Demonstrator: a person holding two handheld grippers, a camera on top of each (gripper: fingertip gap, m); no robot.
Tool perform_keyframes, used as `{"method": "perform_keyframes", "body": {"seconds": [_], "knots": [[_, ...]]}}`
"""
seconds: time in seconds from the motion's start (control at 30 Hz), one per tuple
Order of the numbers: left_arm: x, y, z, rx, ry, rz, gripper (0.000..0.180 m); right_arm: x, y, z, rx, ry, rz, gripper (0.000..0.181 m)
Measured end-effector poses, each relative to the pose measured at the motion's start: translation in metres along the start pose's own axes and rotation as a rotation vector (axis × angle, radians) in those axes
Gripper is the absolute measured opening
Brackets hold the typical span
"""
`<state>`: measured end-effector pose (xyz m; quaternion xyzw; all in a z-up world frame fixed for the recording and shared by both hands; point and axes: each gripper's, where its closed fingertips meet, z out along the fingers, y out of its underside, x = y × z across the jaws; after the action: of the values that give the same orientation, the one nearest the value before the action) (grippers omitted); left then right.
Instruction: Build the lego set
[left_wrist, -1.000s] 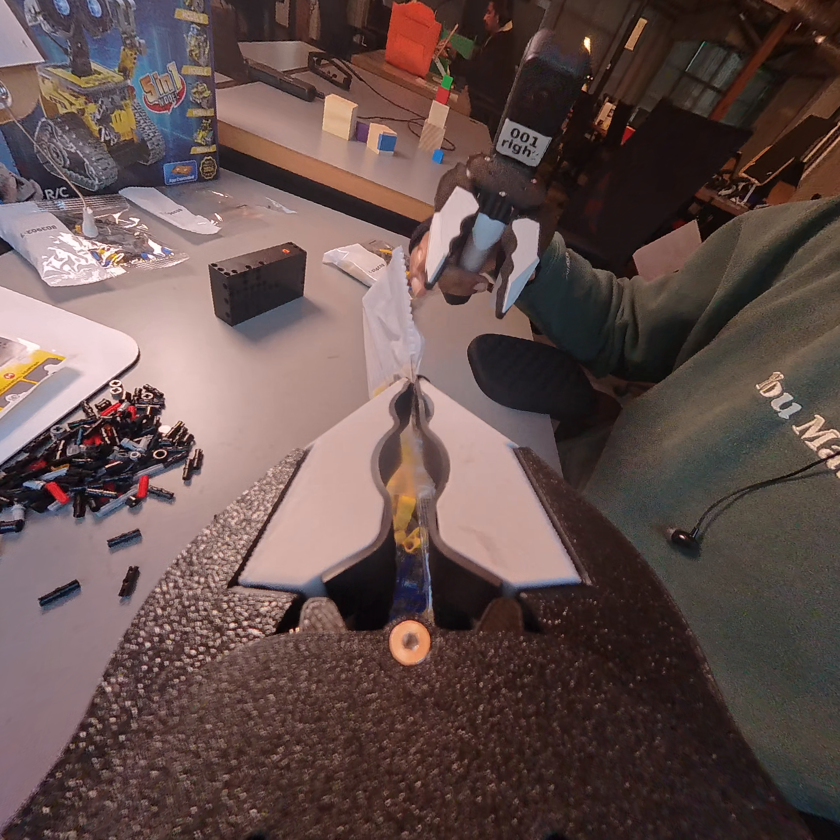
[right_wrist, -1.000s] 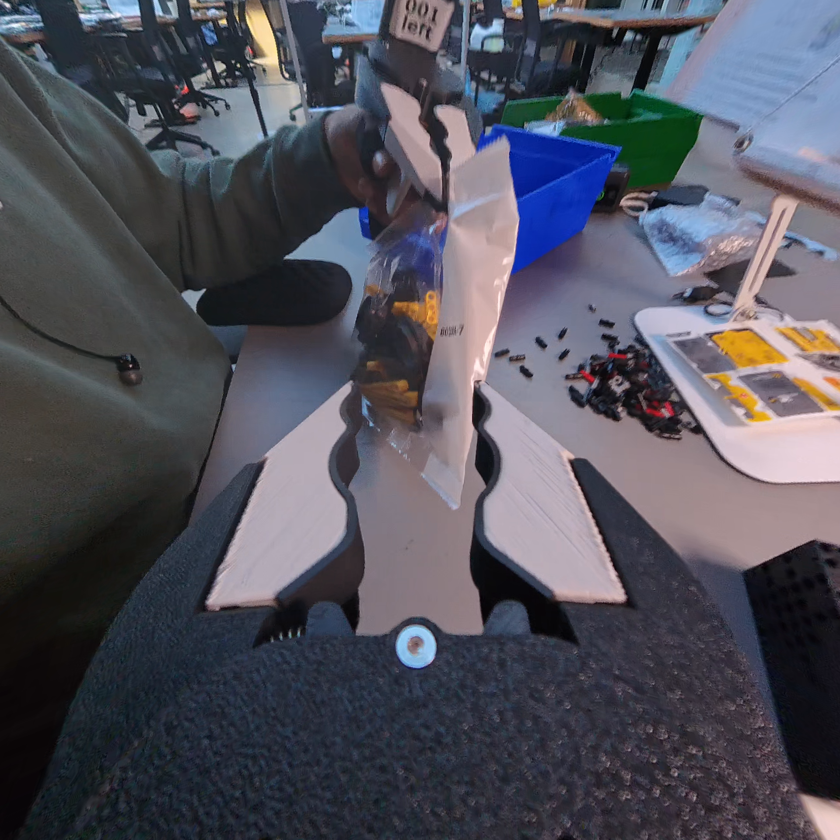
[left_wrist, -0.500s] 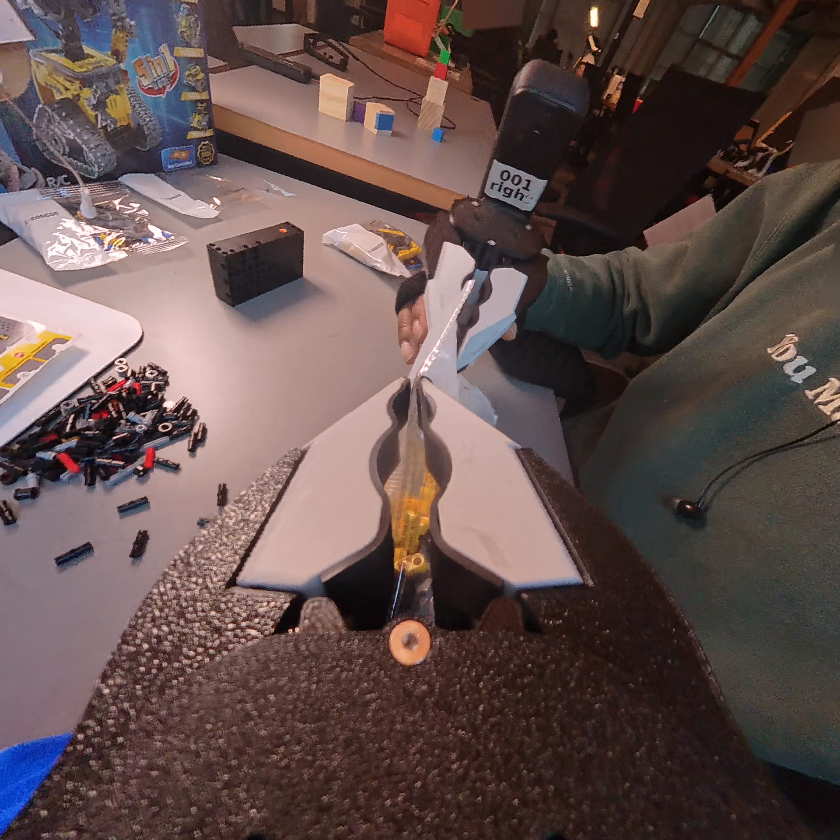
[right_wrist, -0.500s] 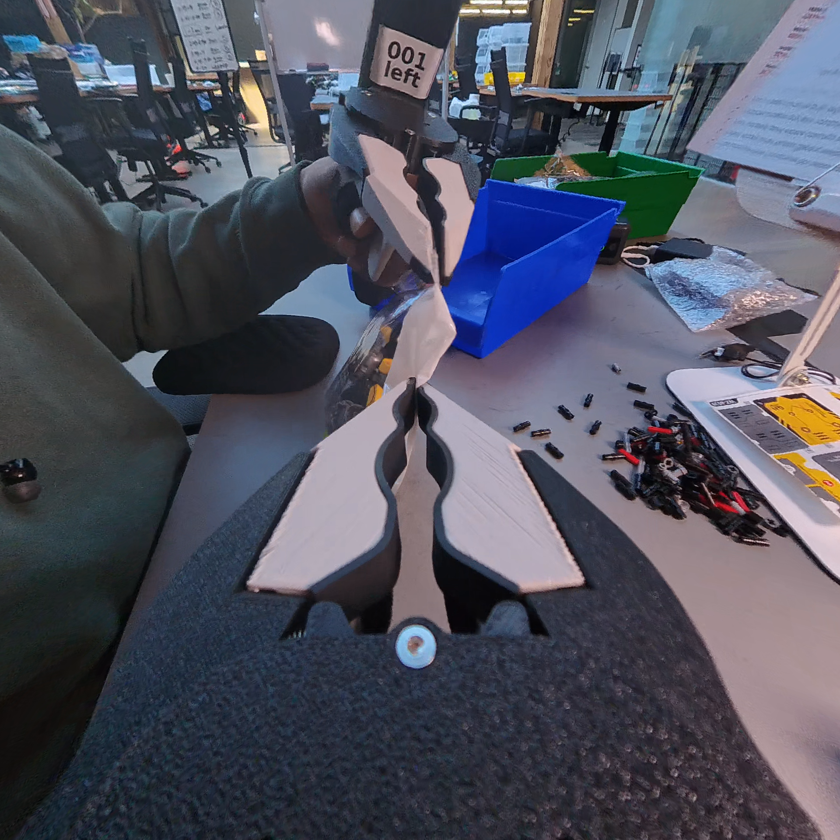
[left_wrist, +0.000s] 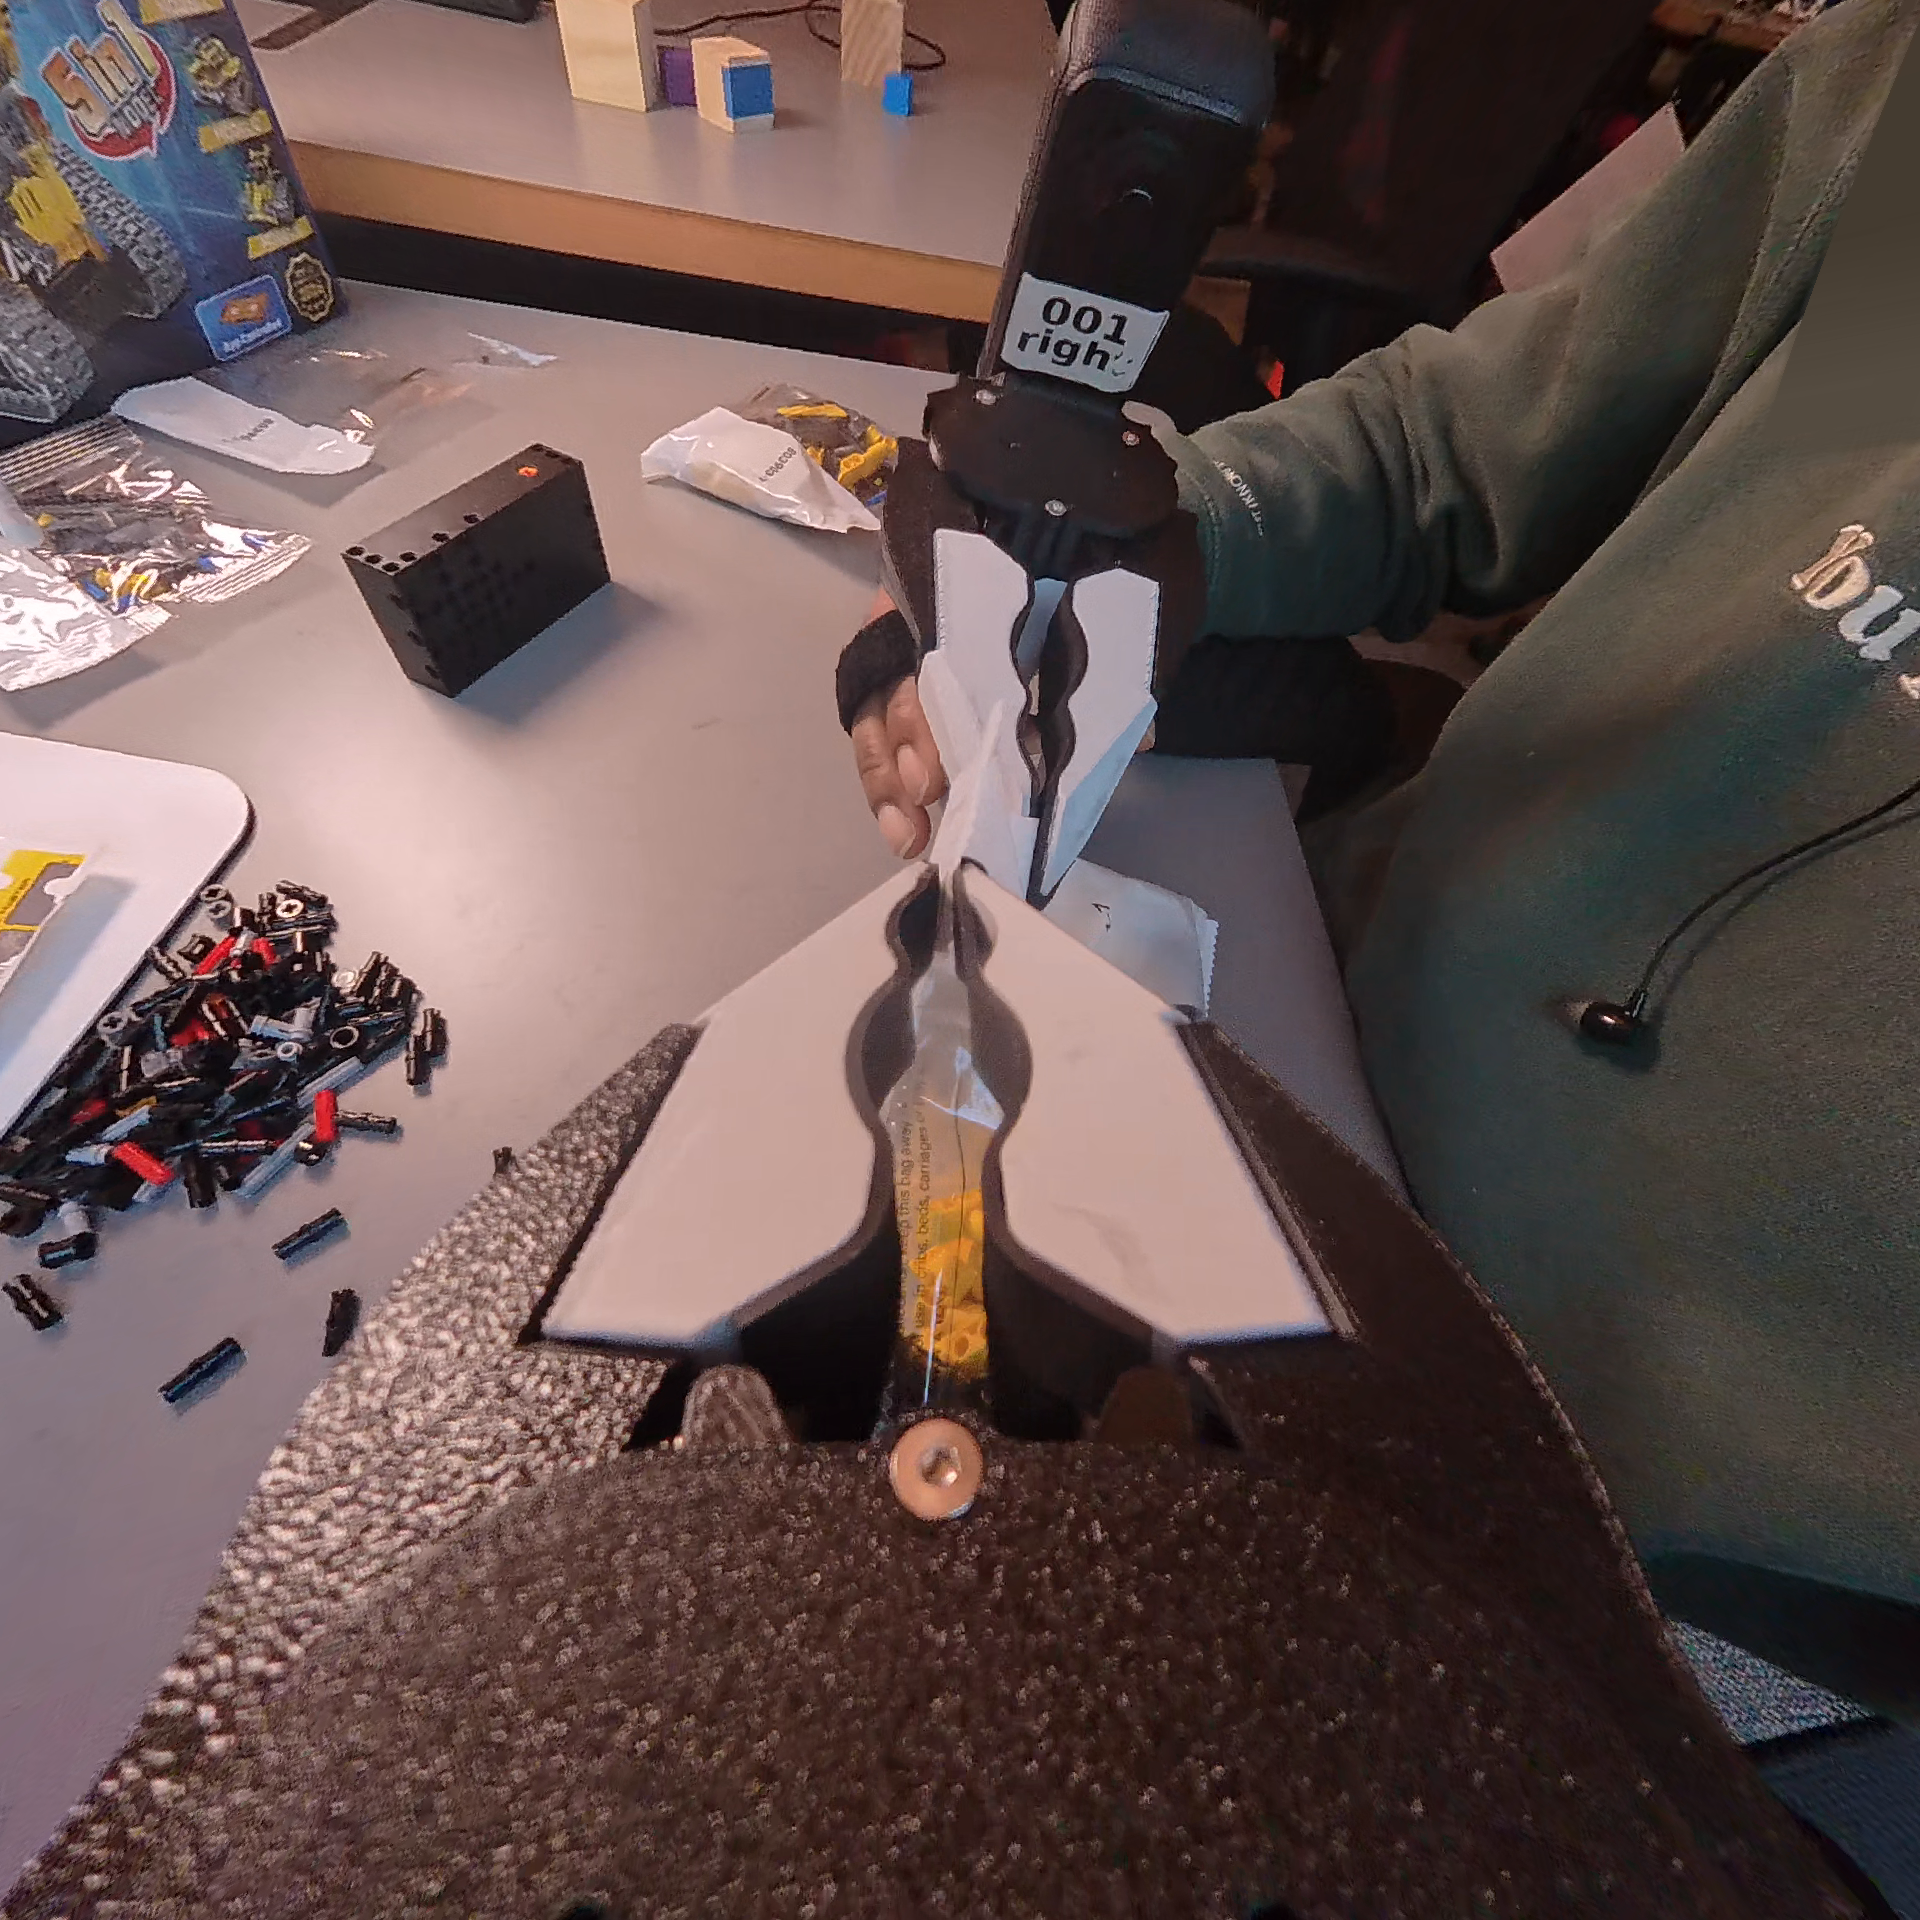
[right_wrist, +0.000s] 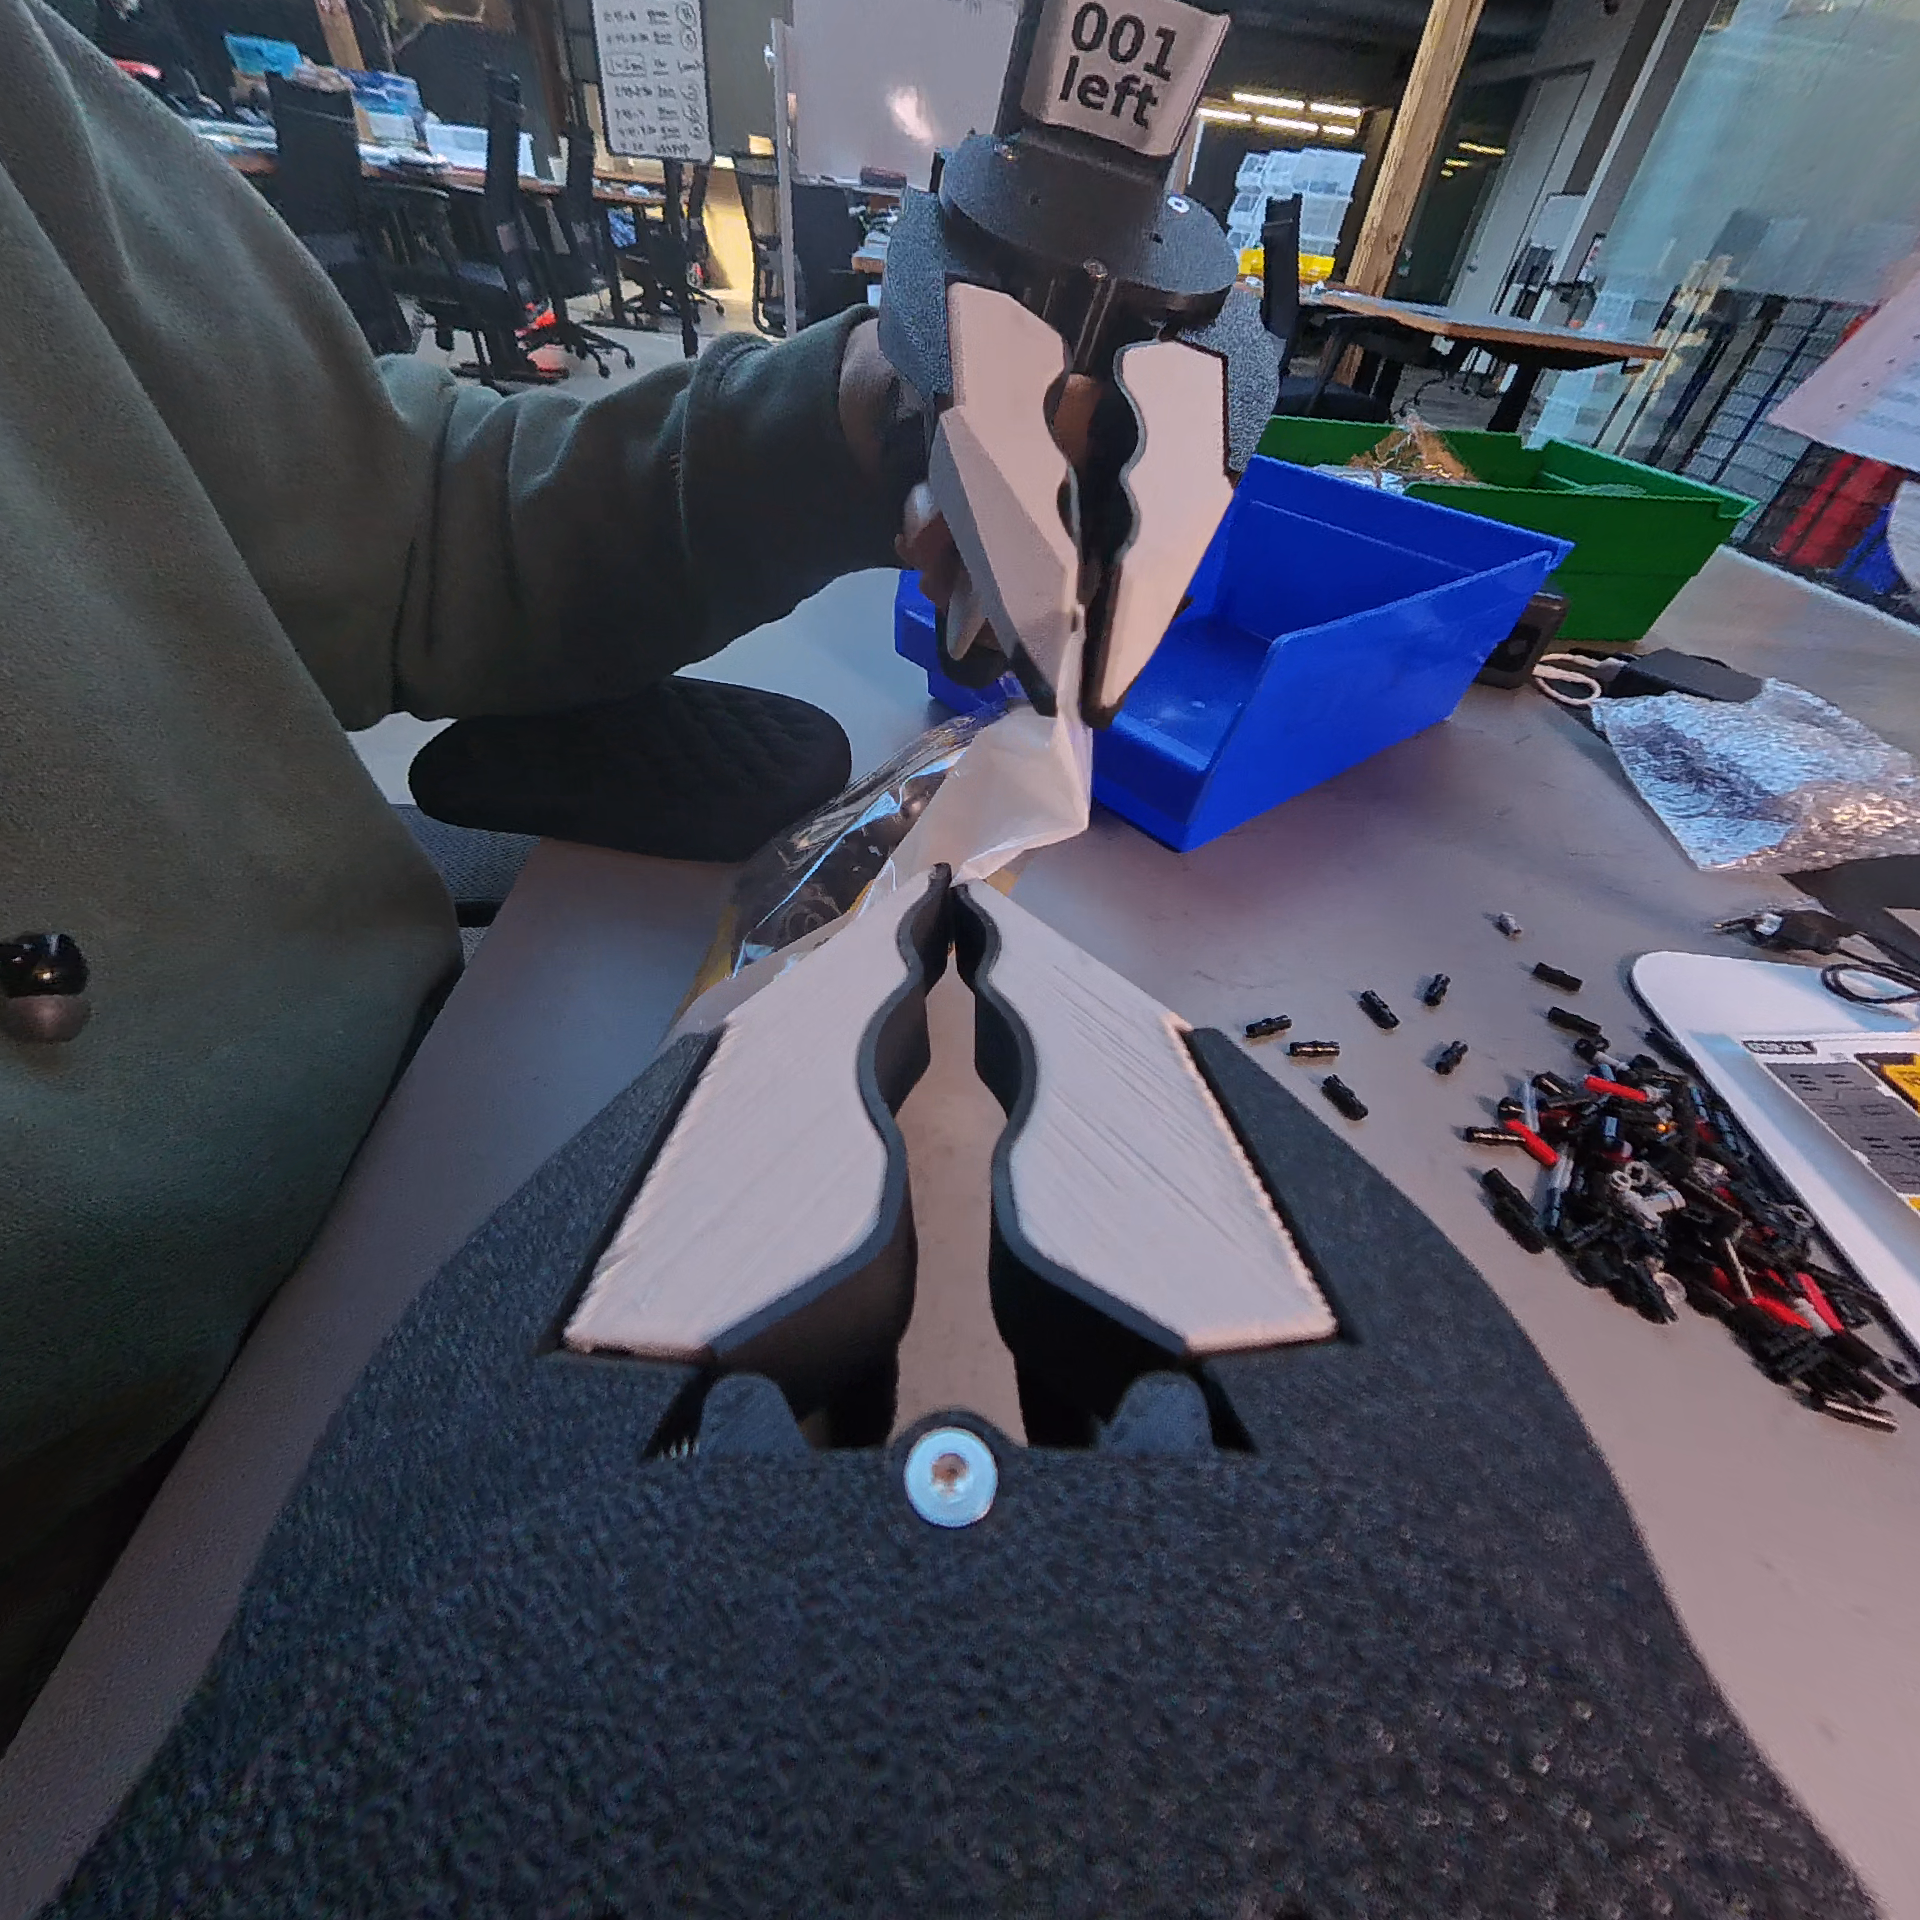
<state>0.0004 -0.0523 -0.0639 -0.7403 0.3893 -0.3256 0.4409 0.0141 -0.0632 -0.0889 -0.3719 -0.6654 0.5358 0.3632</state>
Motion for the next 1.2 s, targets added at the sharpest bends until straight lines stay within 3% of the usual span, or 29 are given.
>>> {"method": "perform_keyframes", "body": {"seconds": [0.5, 0.83, 1.0, 1.03, 1.13, 1.2], "knots": [[-0.013, -0.009, -0.004, 0.12, -0.002, -0.136, 0.0, 0.018, 0.004, -0.009, 0.042, 0.017, 0.126, 0.0], [-0.021, -0.001, 0.0, 0.091, -0.042, -0.14, 0.0, 0.021, 0.015, -0.009, -0.018, 0.022, 0.163, 0.0], [-0.019, 0.002, 0.008, 0.044, -0.045, -0.114, 0.0, 0.028, 0.009, -0.007, 0.018, 0.051, 0.191, 0.027], [-0.02, 0.002, 0.01, 0.04, -0.047, -0.113, 0.0, 0.03, 0.006, -0.008, 0.032, 0.055, 0.201, 0.026], [-0.024, 0.003, 0.011, 0.038, -0.064, -0.114, 0.0, 0.031, 0.008, -0.011, 0.022, 0.055, 0.199, 0.002], [-0.026, 0.001, 0.011, 0.051, -0.066, -0.125, 0.0, 0.033, 0.009, -0.013, 0.018, 0.069, 0.19, 0.0]]}}
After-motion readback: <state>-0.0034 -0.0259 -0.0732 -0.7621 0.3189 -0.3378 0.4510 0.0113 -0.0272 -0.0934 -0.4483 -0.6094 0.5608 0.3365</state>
